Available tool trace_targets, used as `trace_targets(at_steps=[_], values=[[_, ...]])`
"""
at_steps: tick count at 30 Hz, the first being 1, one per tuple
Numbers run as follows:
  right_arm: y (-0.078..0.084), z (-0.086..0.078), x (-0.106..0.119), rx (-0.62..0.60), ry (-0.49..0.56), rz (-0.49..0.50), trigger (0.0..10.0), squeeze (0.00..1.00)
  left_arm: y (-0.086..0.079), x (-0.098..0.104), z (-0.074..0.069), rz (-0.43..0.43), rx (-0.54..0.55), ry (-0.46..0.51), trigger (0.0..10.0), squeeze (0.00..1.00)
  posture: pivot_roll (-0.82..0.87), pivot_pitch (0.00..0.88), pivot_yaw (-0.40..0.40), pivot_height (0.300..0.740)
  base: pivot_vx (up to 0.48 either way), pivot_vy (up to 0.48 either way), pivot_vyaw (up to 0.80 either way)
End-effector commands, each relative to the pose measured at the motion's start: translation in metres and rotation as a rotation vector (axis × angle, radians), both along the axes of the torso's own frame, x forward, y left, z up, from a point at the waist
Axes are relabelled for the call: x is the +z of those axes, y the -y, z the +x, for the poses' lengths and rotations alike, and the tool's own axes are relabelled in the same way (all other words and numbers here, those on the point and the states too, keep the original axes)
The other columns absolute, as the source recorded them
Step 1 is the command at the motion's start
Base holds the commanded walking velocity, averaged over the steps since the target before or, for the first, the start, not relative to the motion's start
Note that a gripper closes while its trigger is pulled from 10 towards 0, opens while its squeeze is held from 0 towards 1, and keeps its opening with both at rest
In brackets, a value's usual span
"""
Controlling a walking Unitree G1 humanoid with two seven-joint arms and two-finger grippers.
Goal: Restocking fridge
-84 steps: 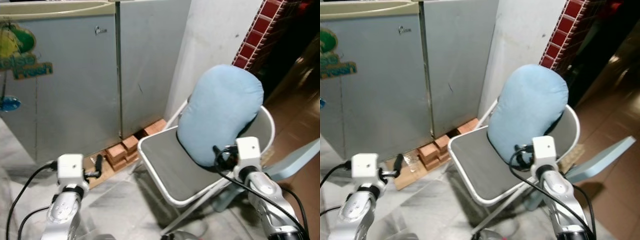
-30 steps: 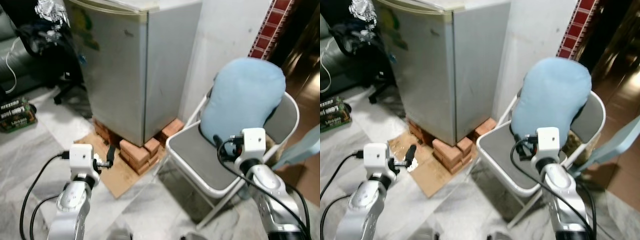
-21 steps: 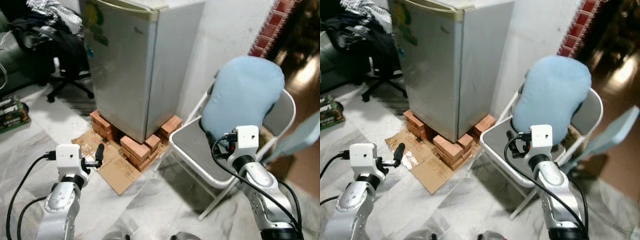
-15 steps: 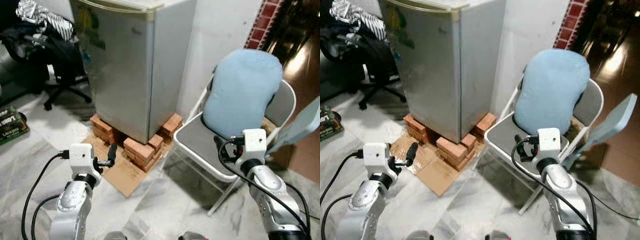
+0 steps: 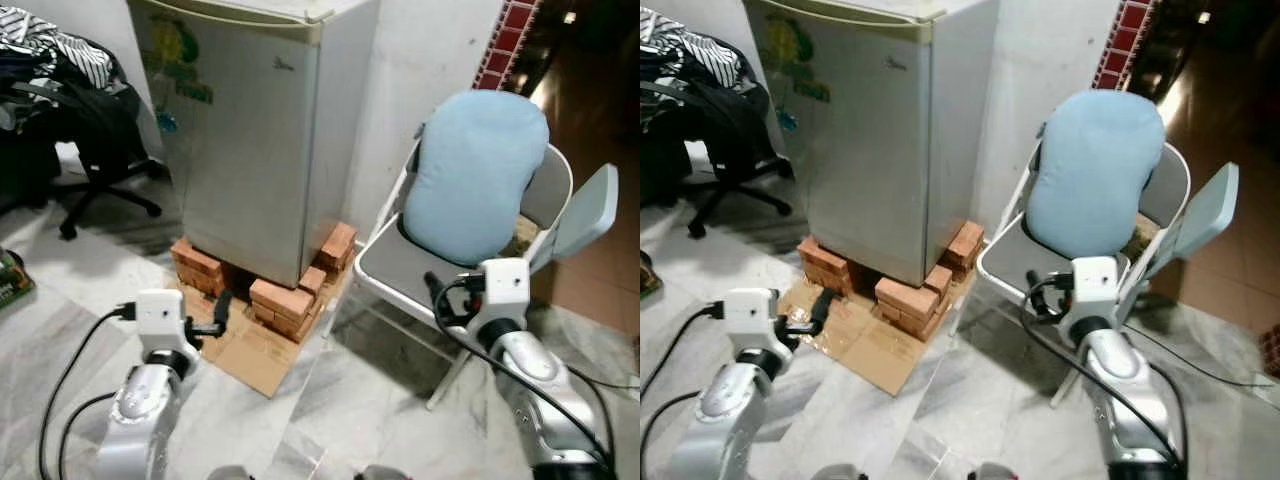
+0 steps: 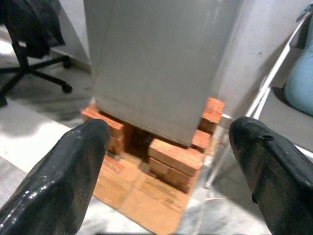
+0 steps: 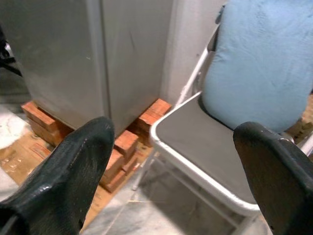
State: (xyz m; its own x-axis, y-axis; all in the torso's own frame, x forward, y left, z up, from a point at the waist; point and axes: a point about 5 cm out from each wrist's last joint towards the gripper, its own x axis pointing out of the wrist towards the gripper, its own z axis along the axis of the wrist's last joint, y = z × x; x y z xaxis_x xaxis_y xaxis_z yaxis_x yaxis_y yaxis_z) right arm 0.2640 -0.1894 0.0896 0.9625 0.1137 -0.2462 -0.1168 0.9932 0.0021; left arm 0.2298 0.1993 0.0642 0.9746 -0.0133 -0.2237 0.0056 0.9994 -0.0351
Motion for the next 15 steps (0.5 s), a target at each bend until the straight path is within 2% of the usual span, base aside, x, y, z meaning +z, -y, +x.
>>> trace_targets(at_steps=[1,5,15], values=[[0.0088,0.0004,0.0052,-0.024,0.014,-0.024,10.0,0.00,0.0089,0.0024,0.0036,-0.017,-0.019,0.013,10.0,0.00,0.03,0.000,-0.065,0.716,0.000,0.480,-0.40],[0.0088,0.0004,0.0052,-0.024,0.014,-0.024,10.0,0.00,0.0089,0.0024,0.0036,-0.017,-0.019,0.013,10.0,0.00,0.03,0.000,-0.065,0.716,0.000,0.480,-0.40],[0.0105,0.0008,0.0036,-0.022,0.006,-0.018,10.0,0.00,0.0057,0.0051,0.0073,-0.047,-0.017,0.004,10.0,0.00,0.02,0.000,-0.068,0.716,0.000,0.480,-0.80]])
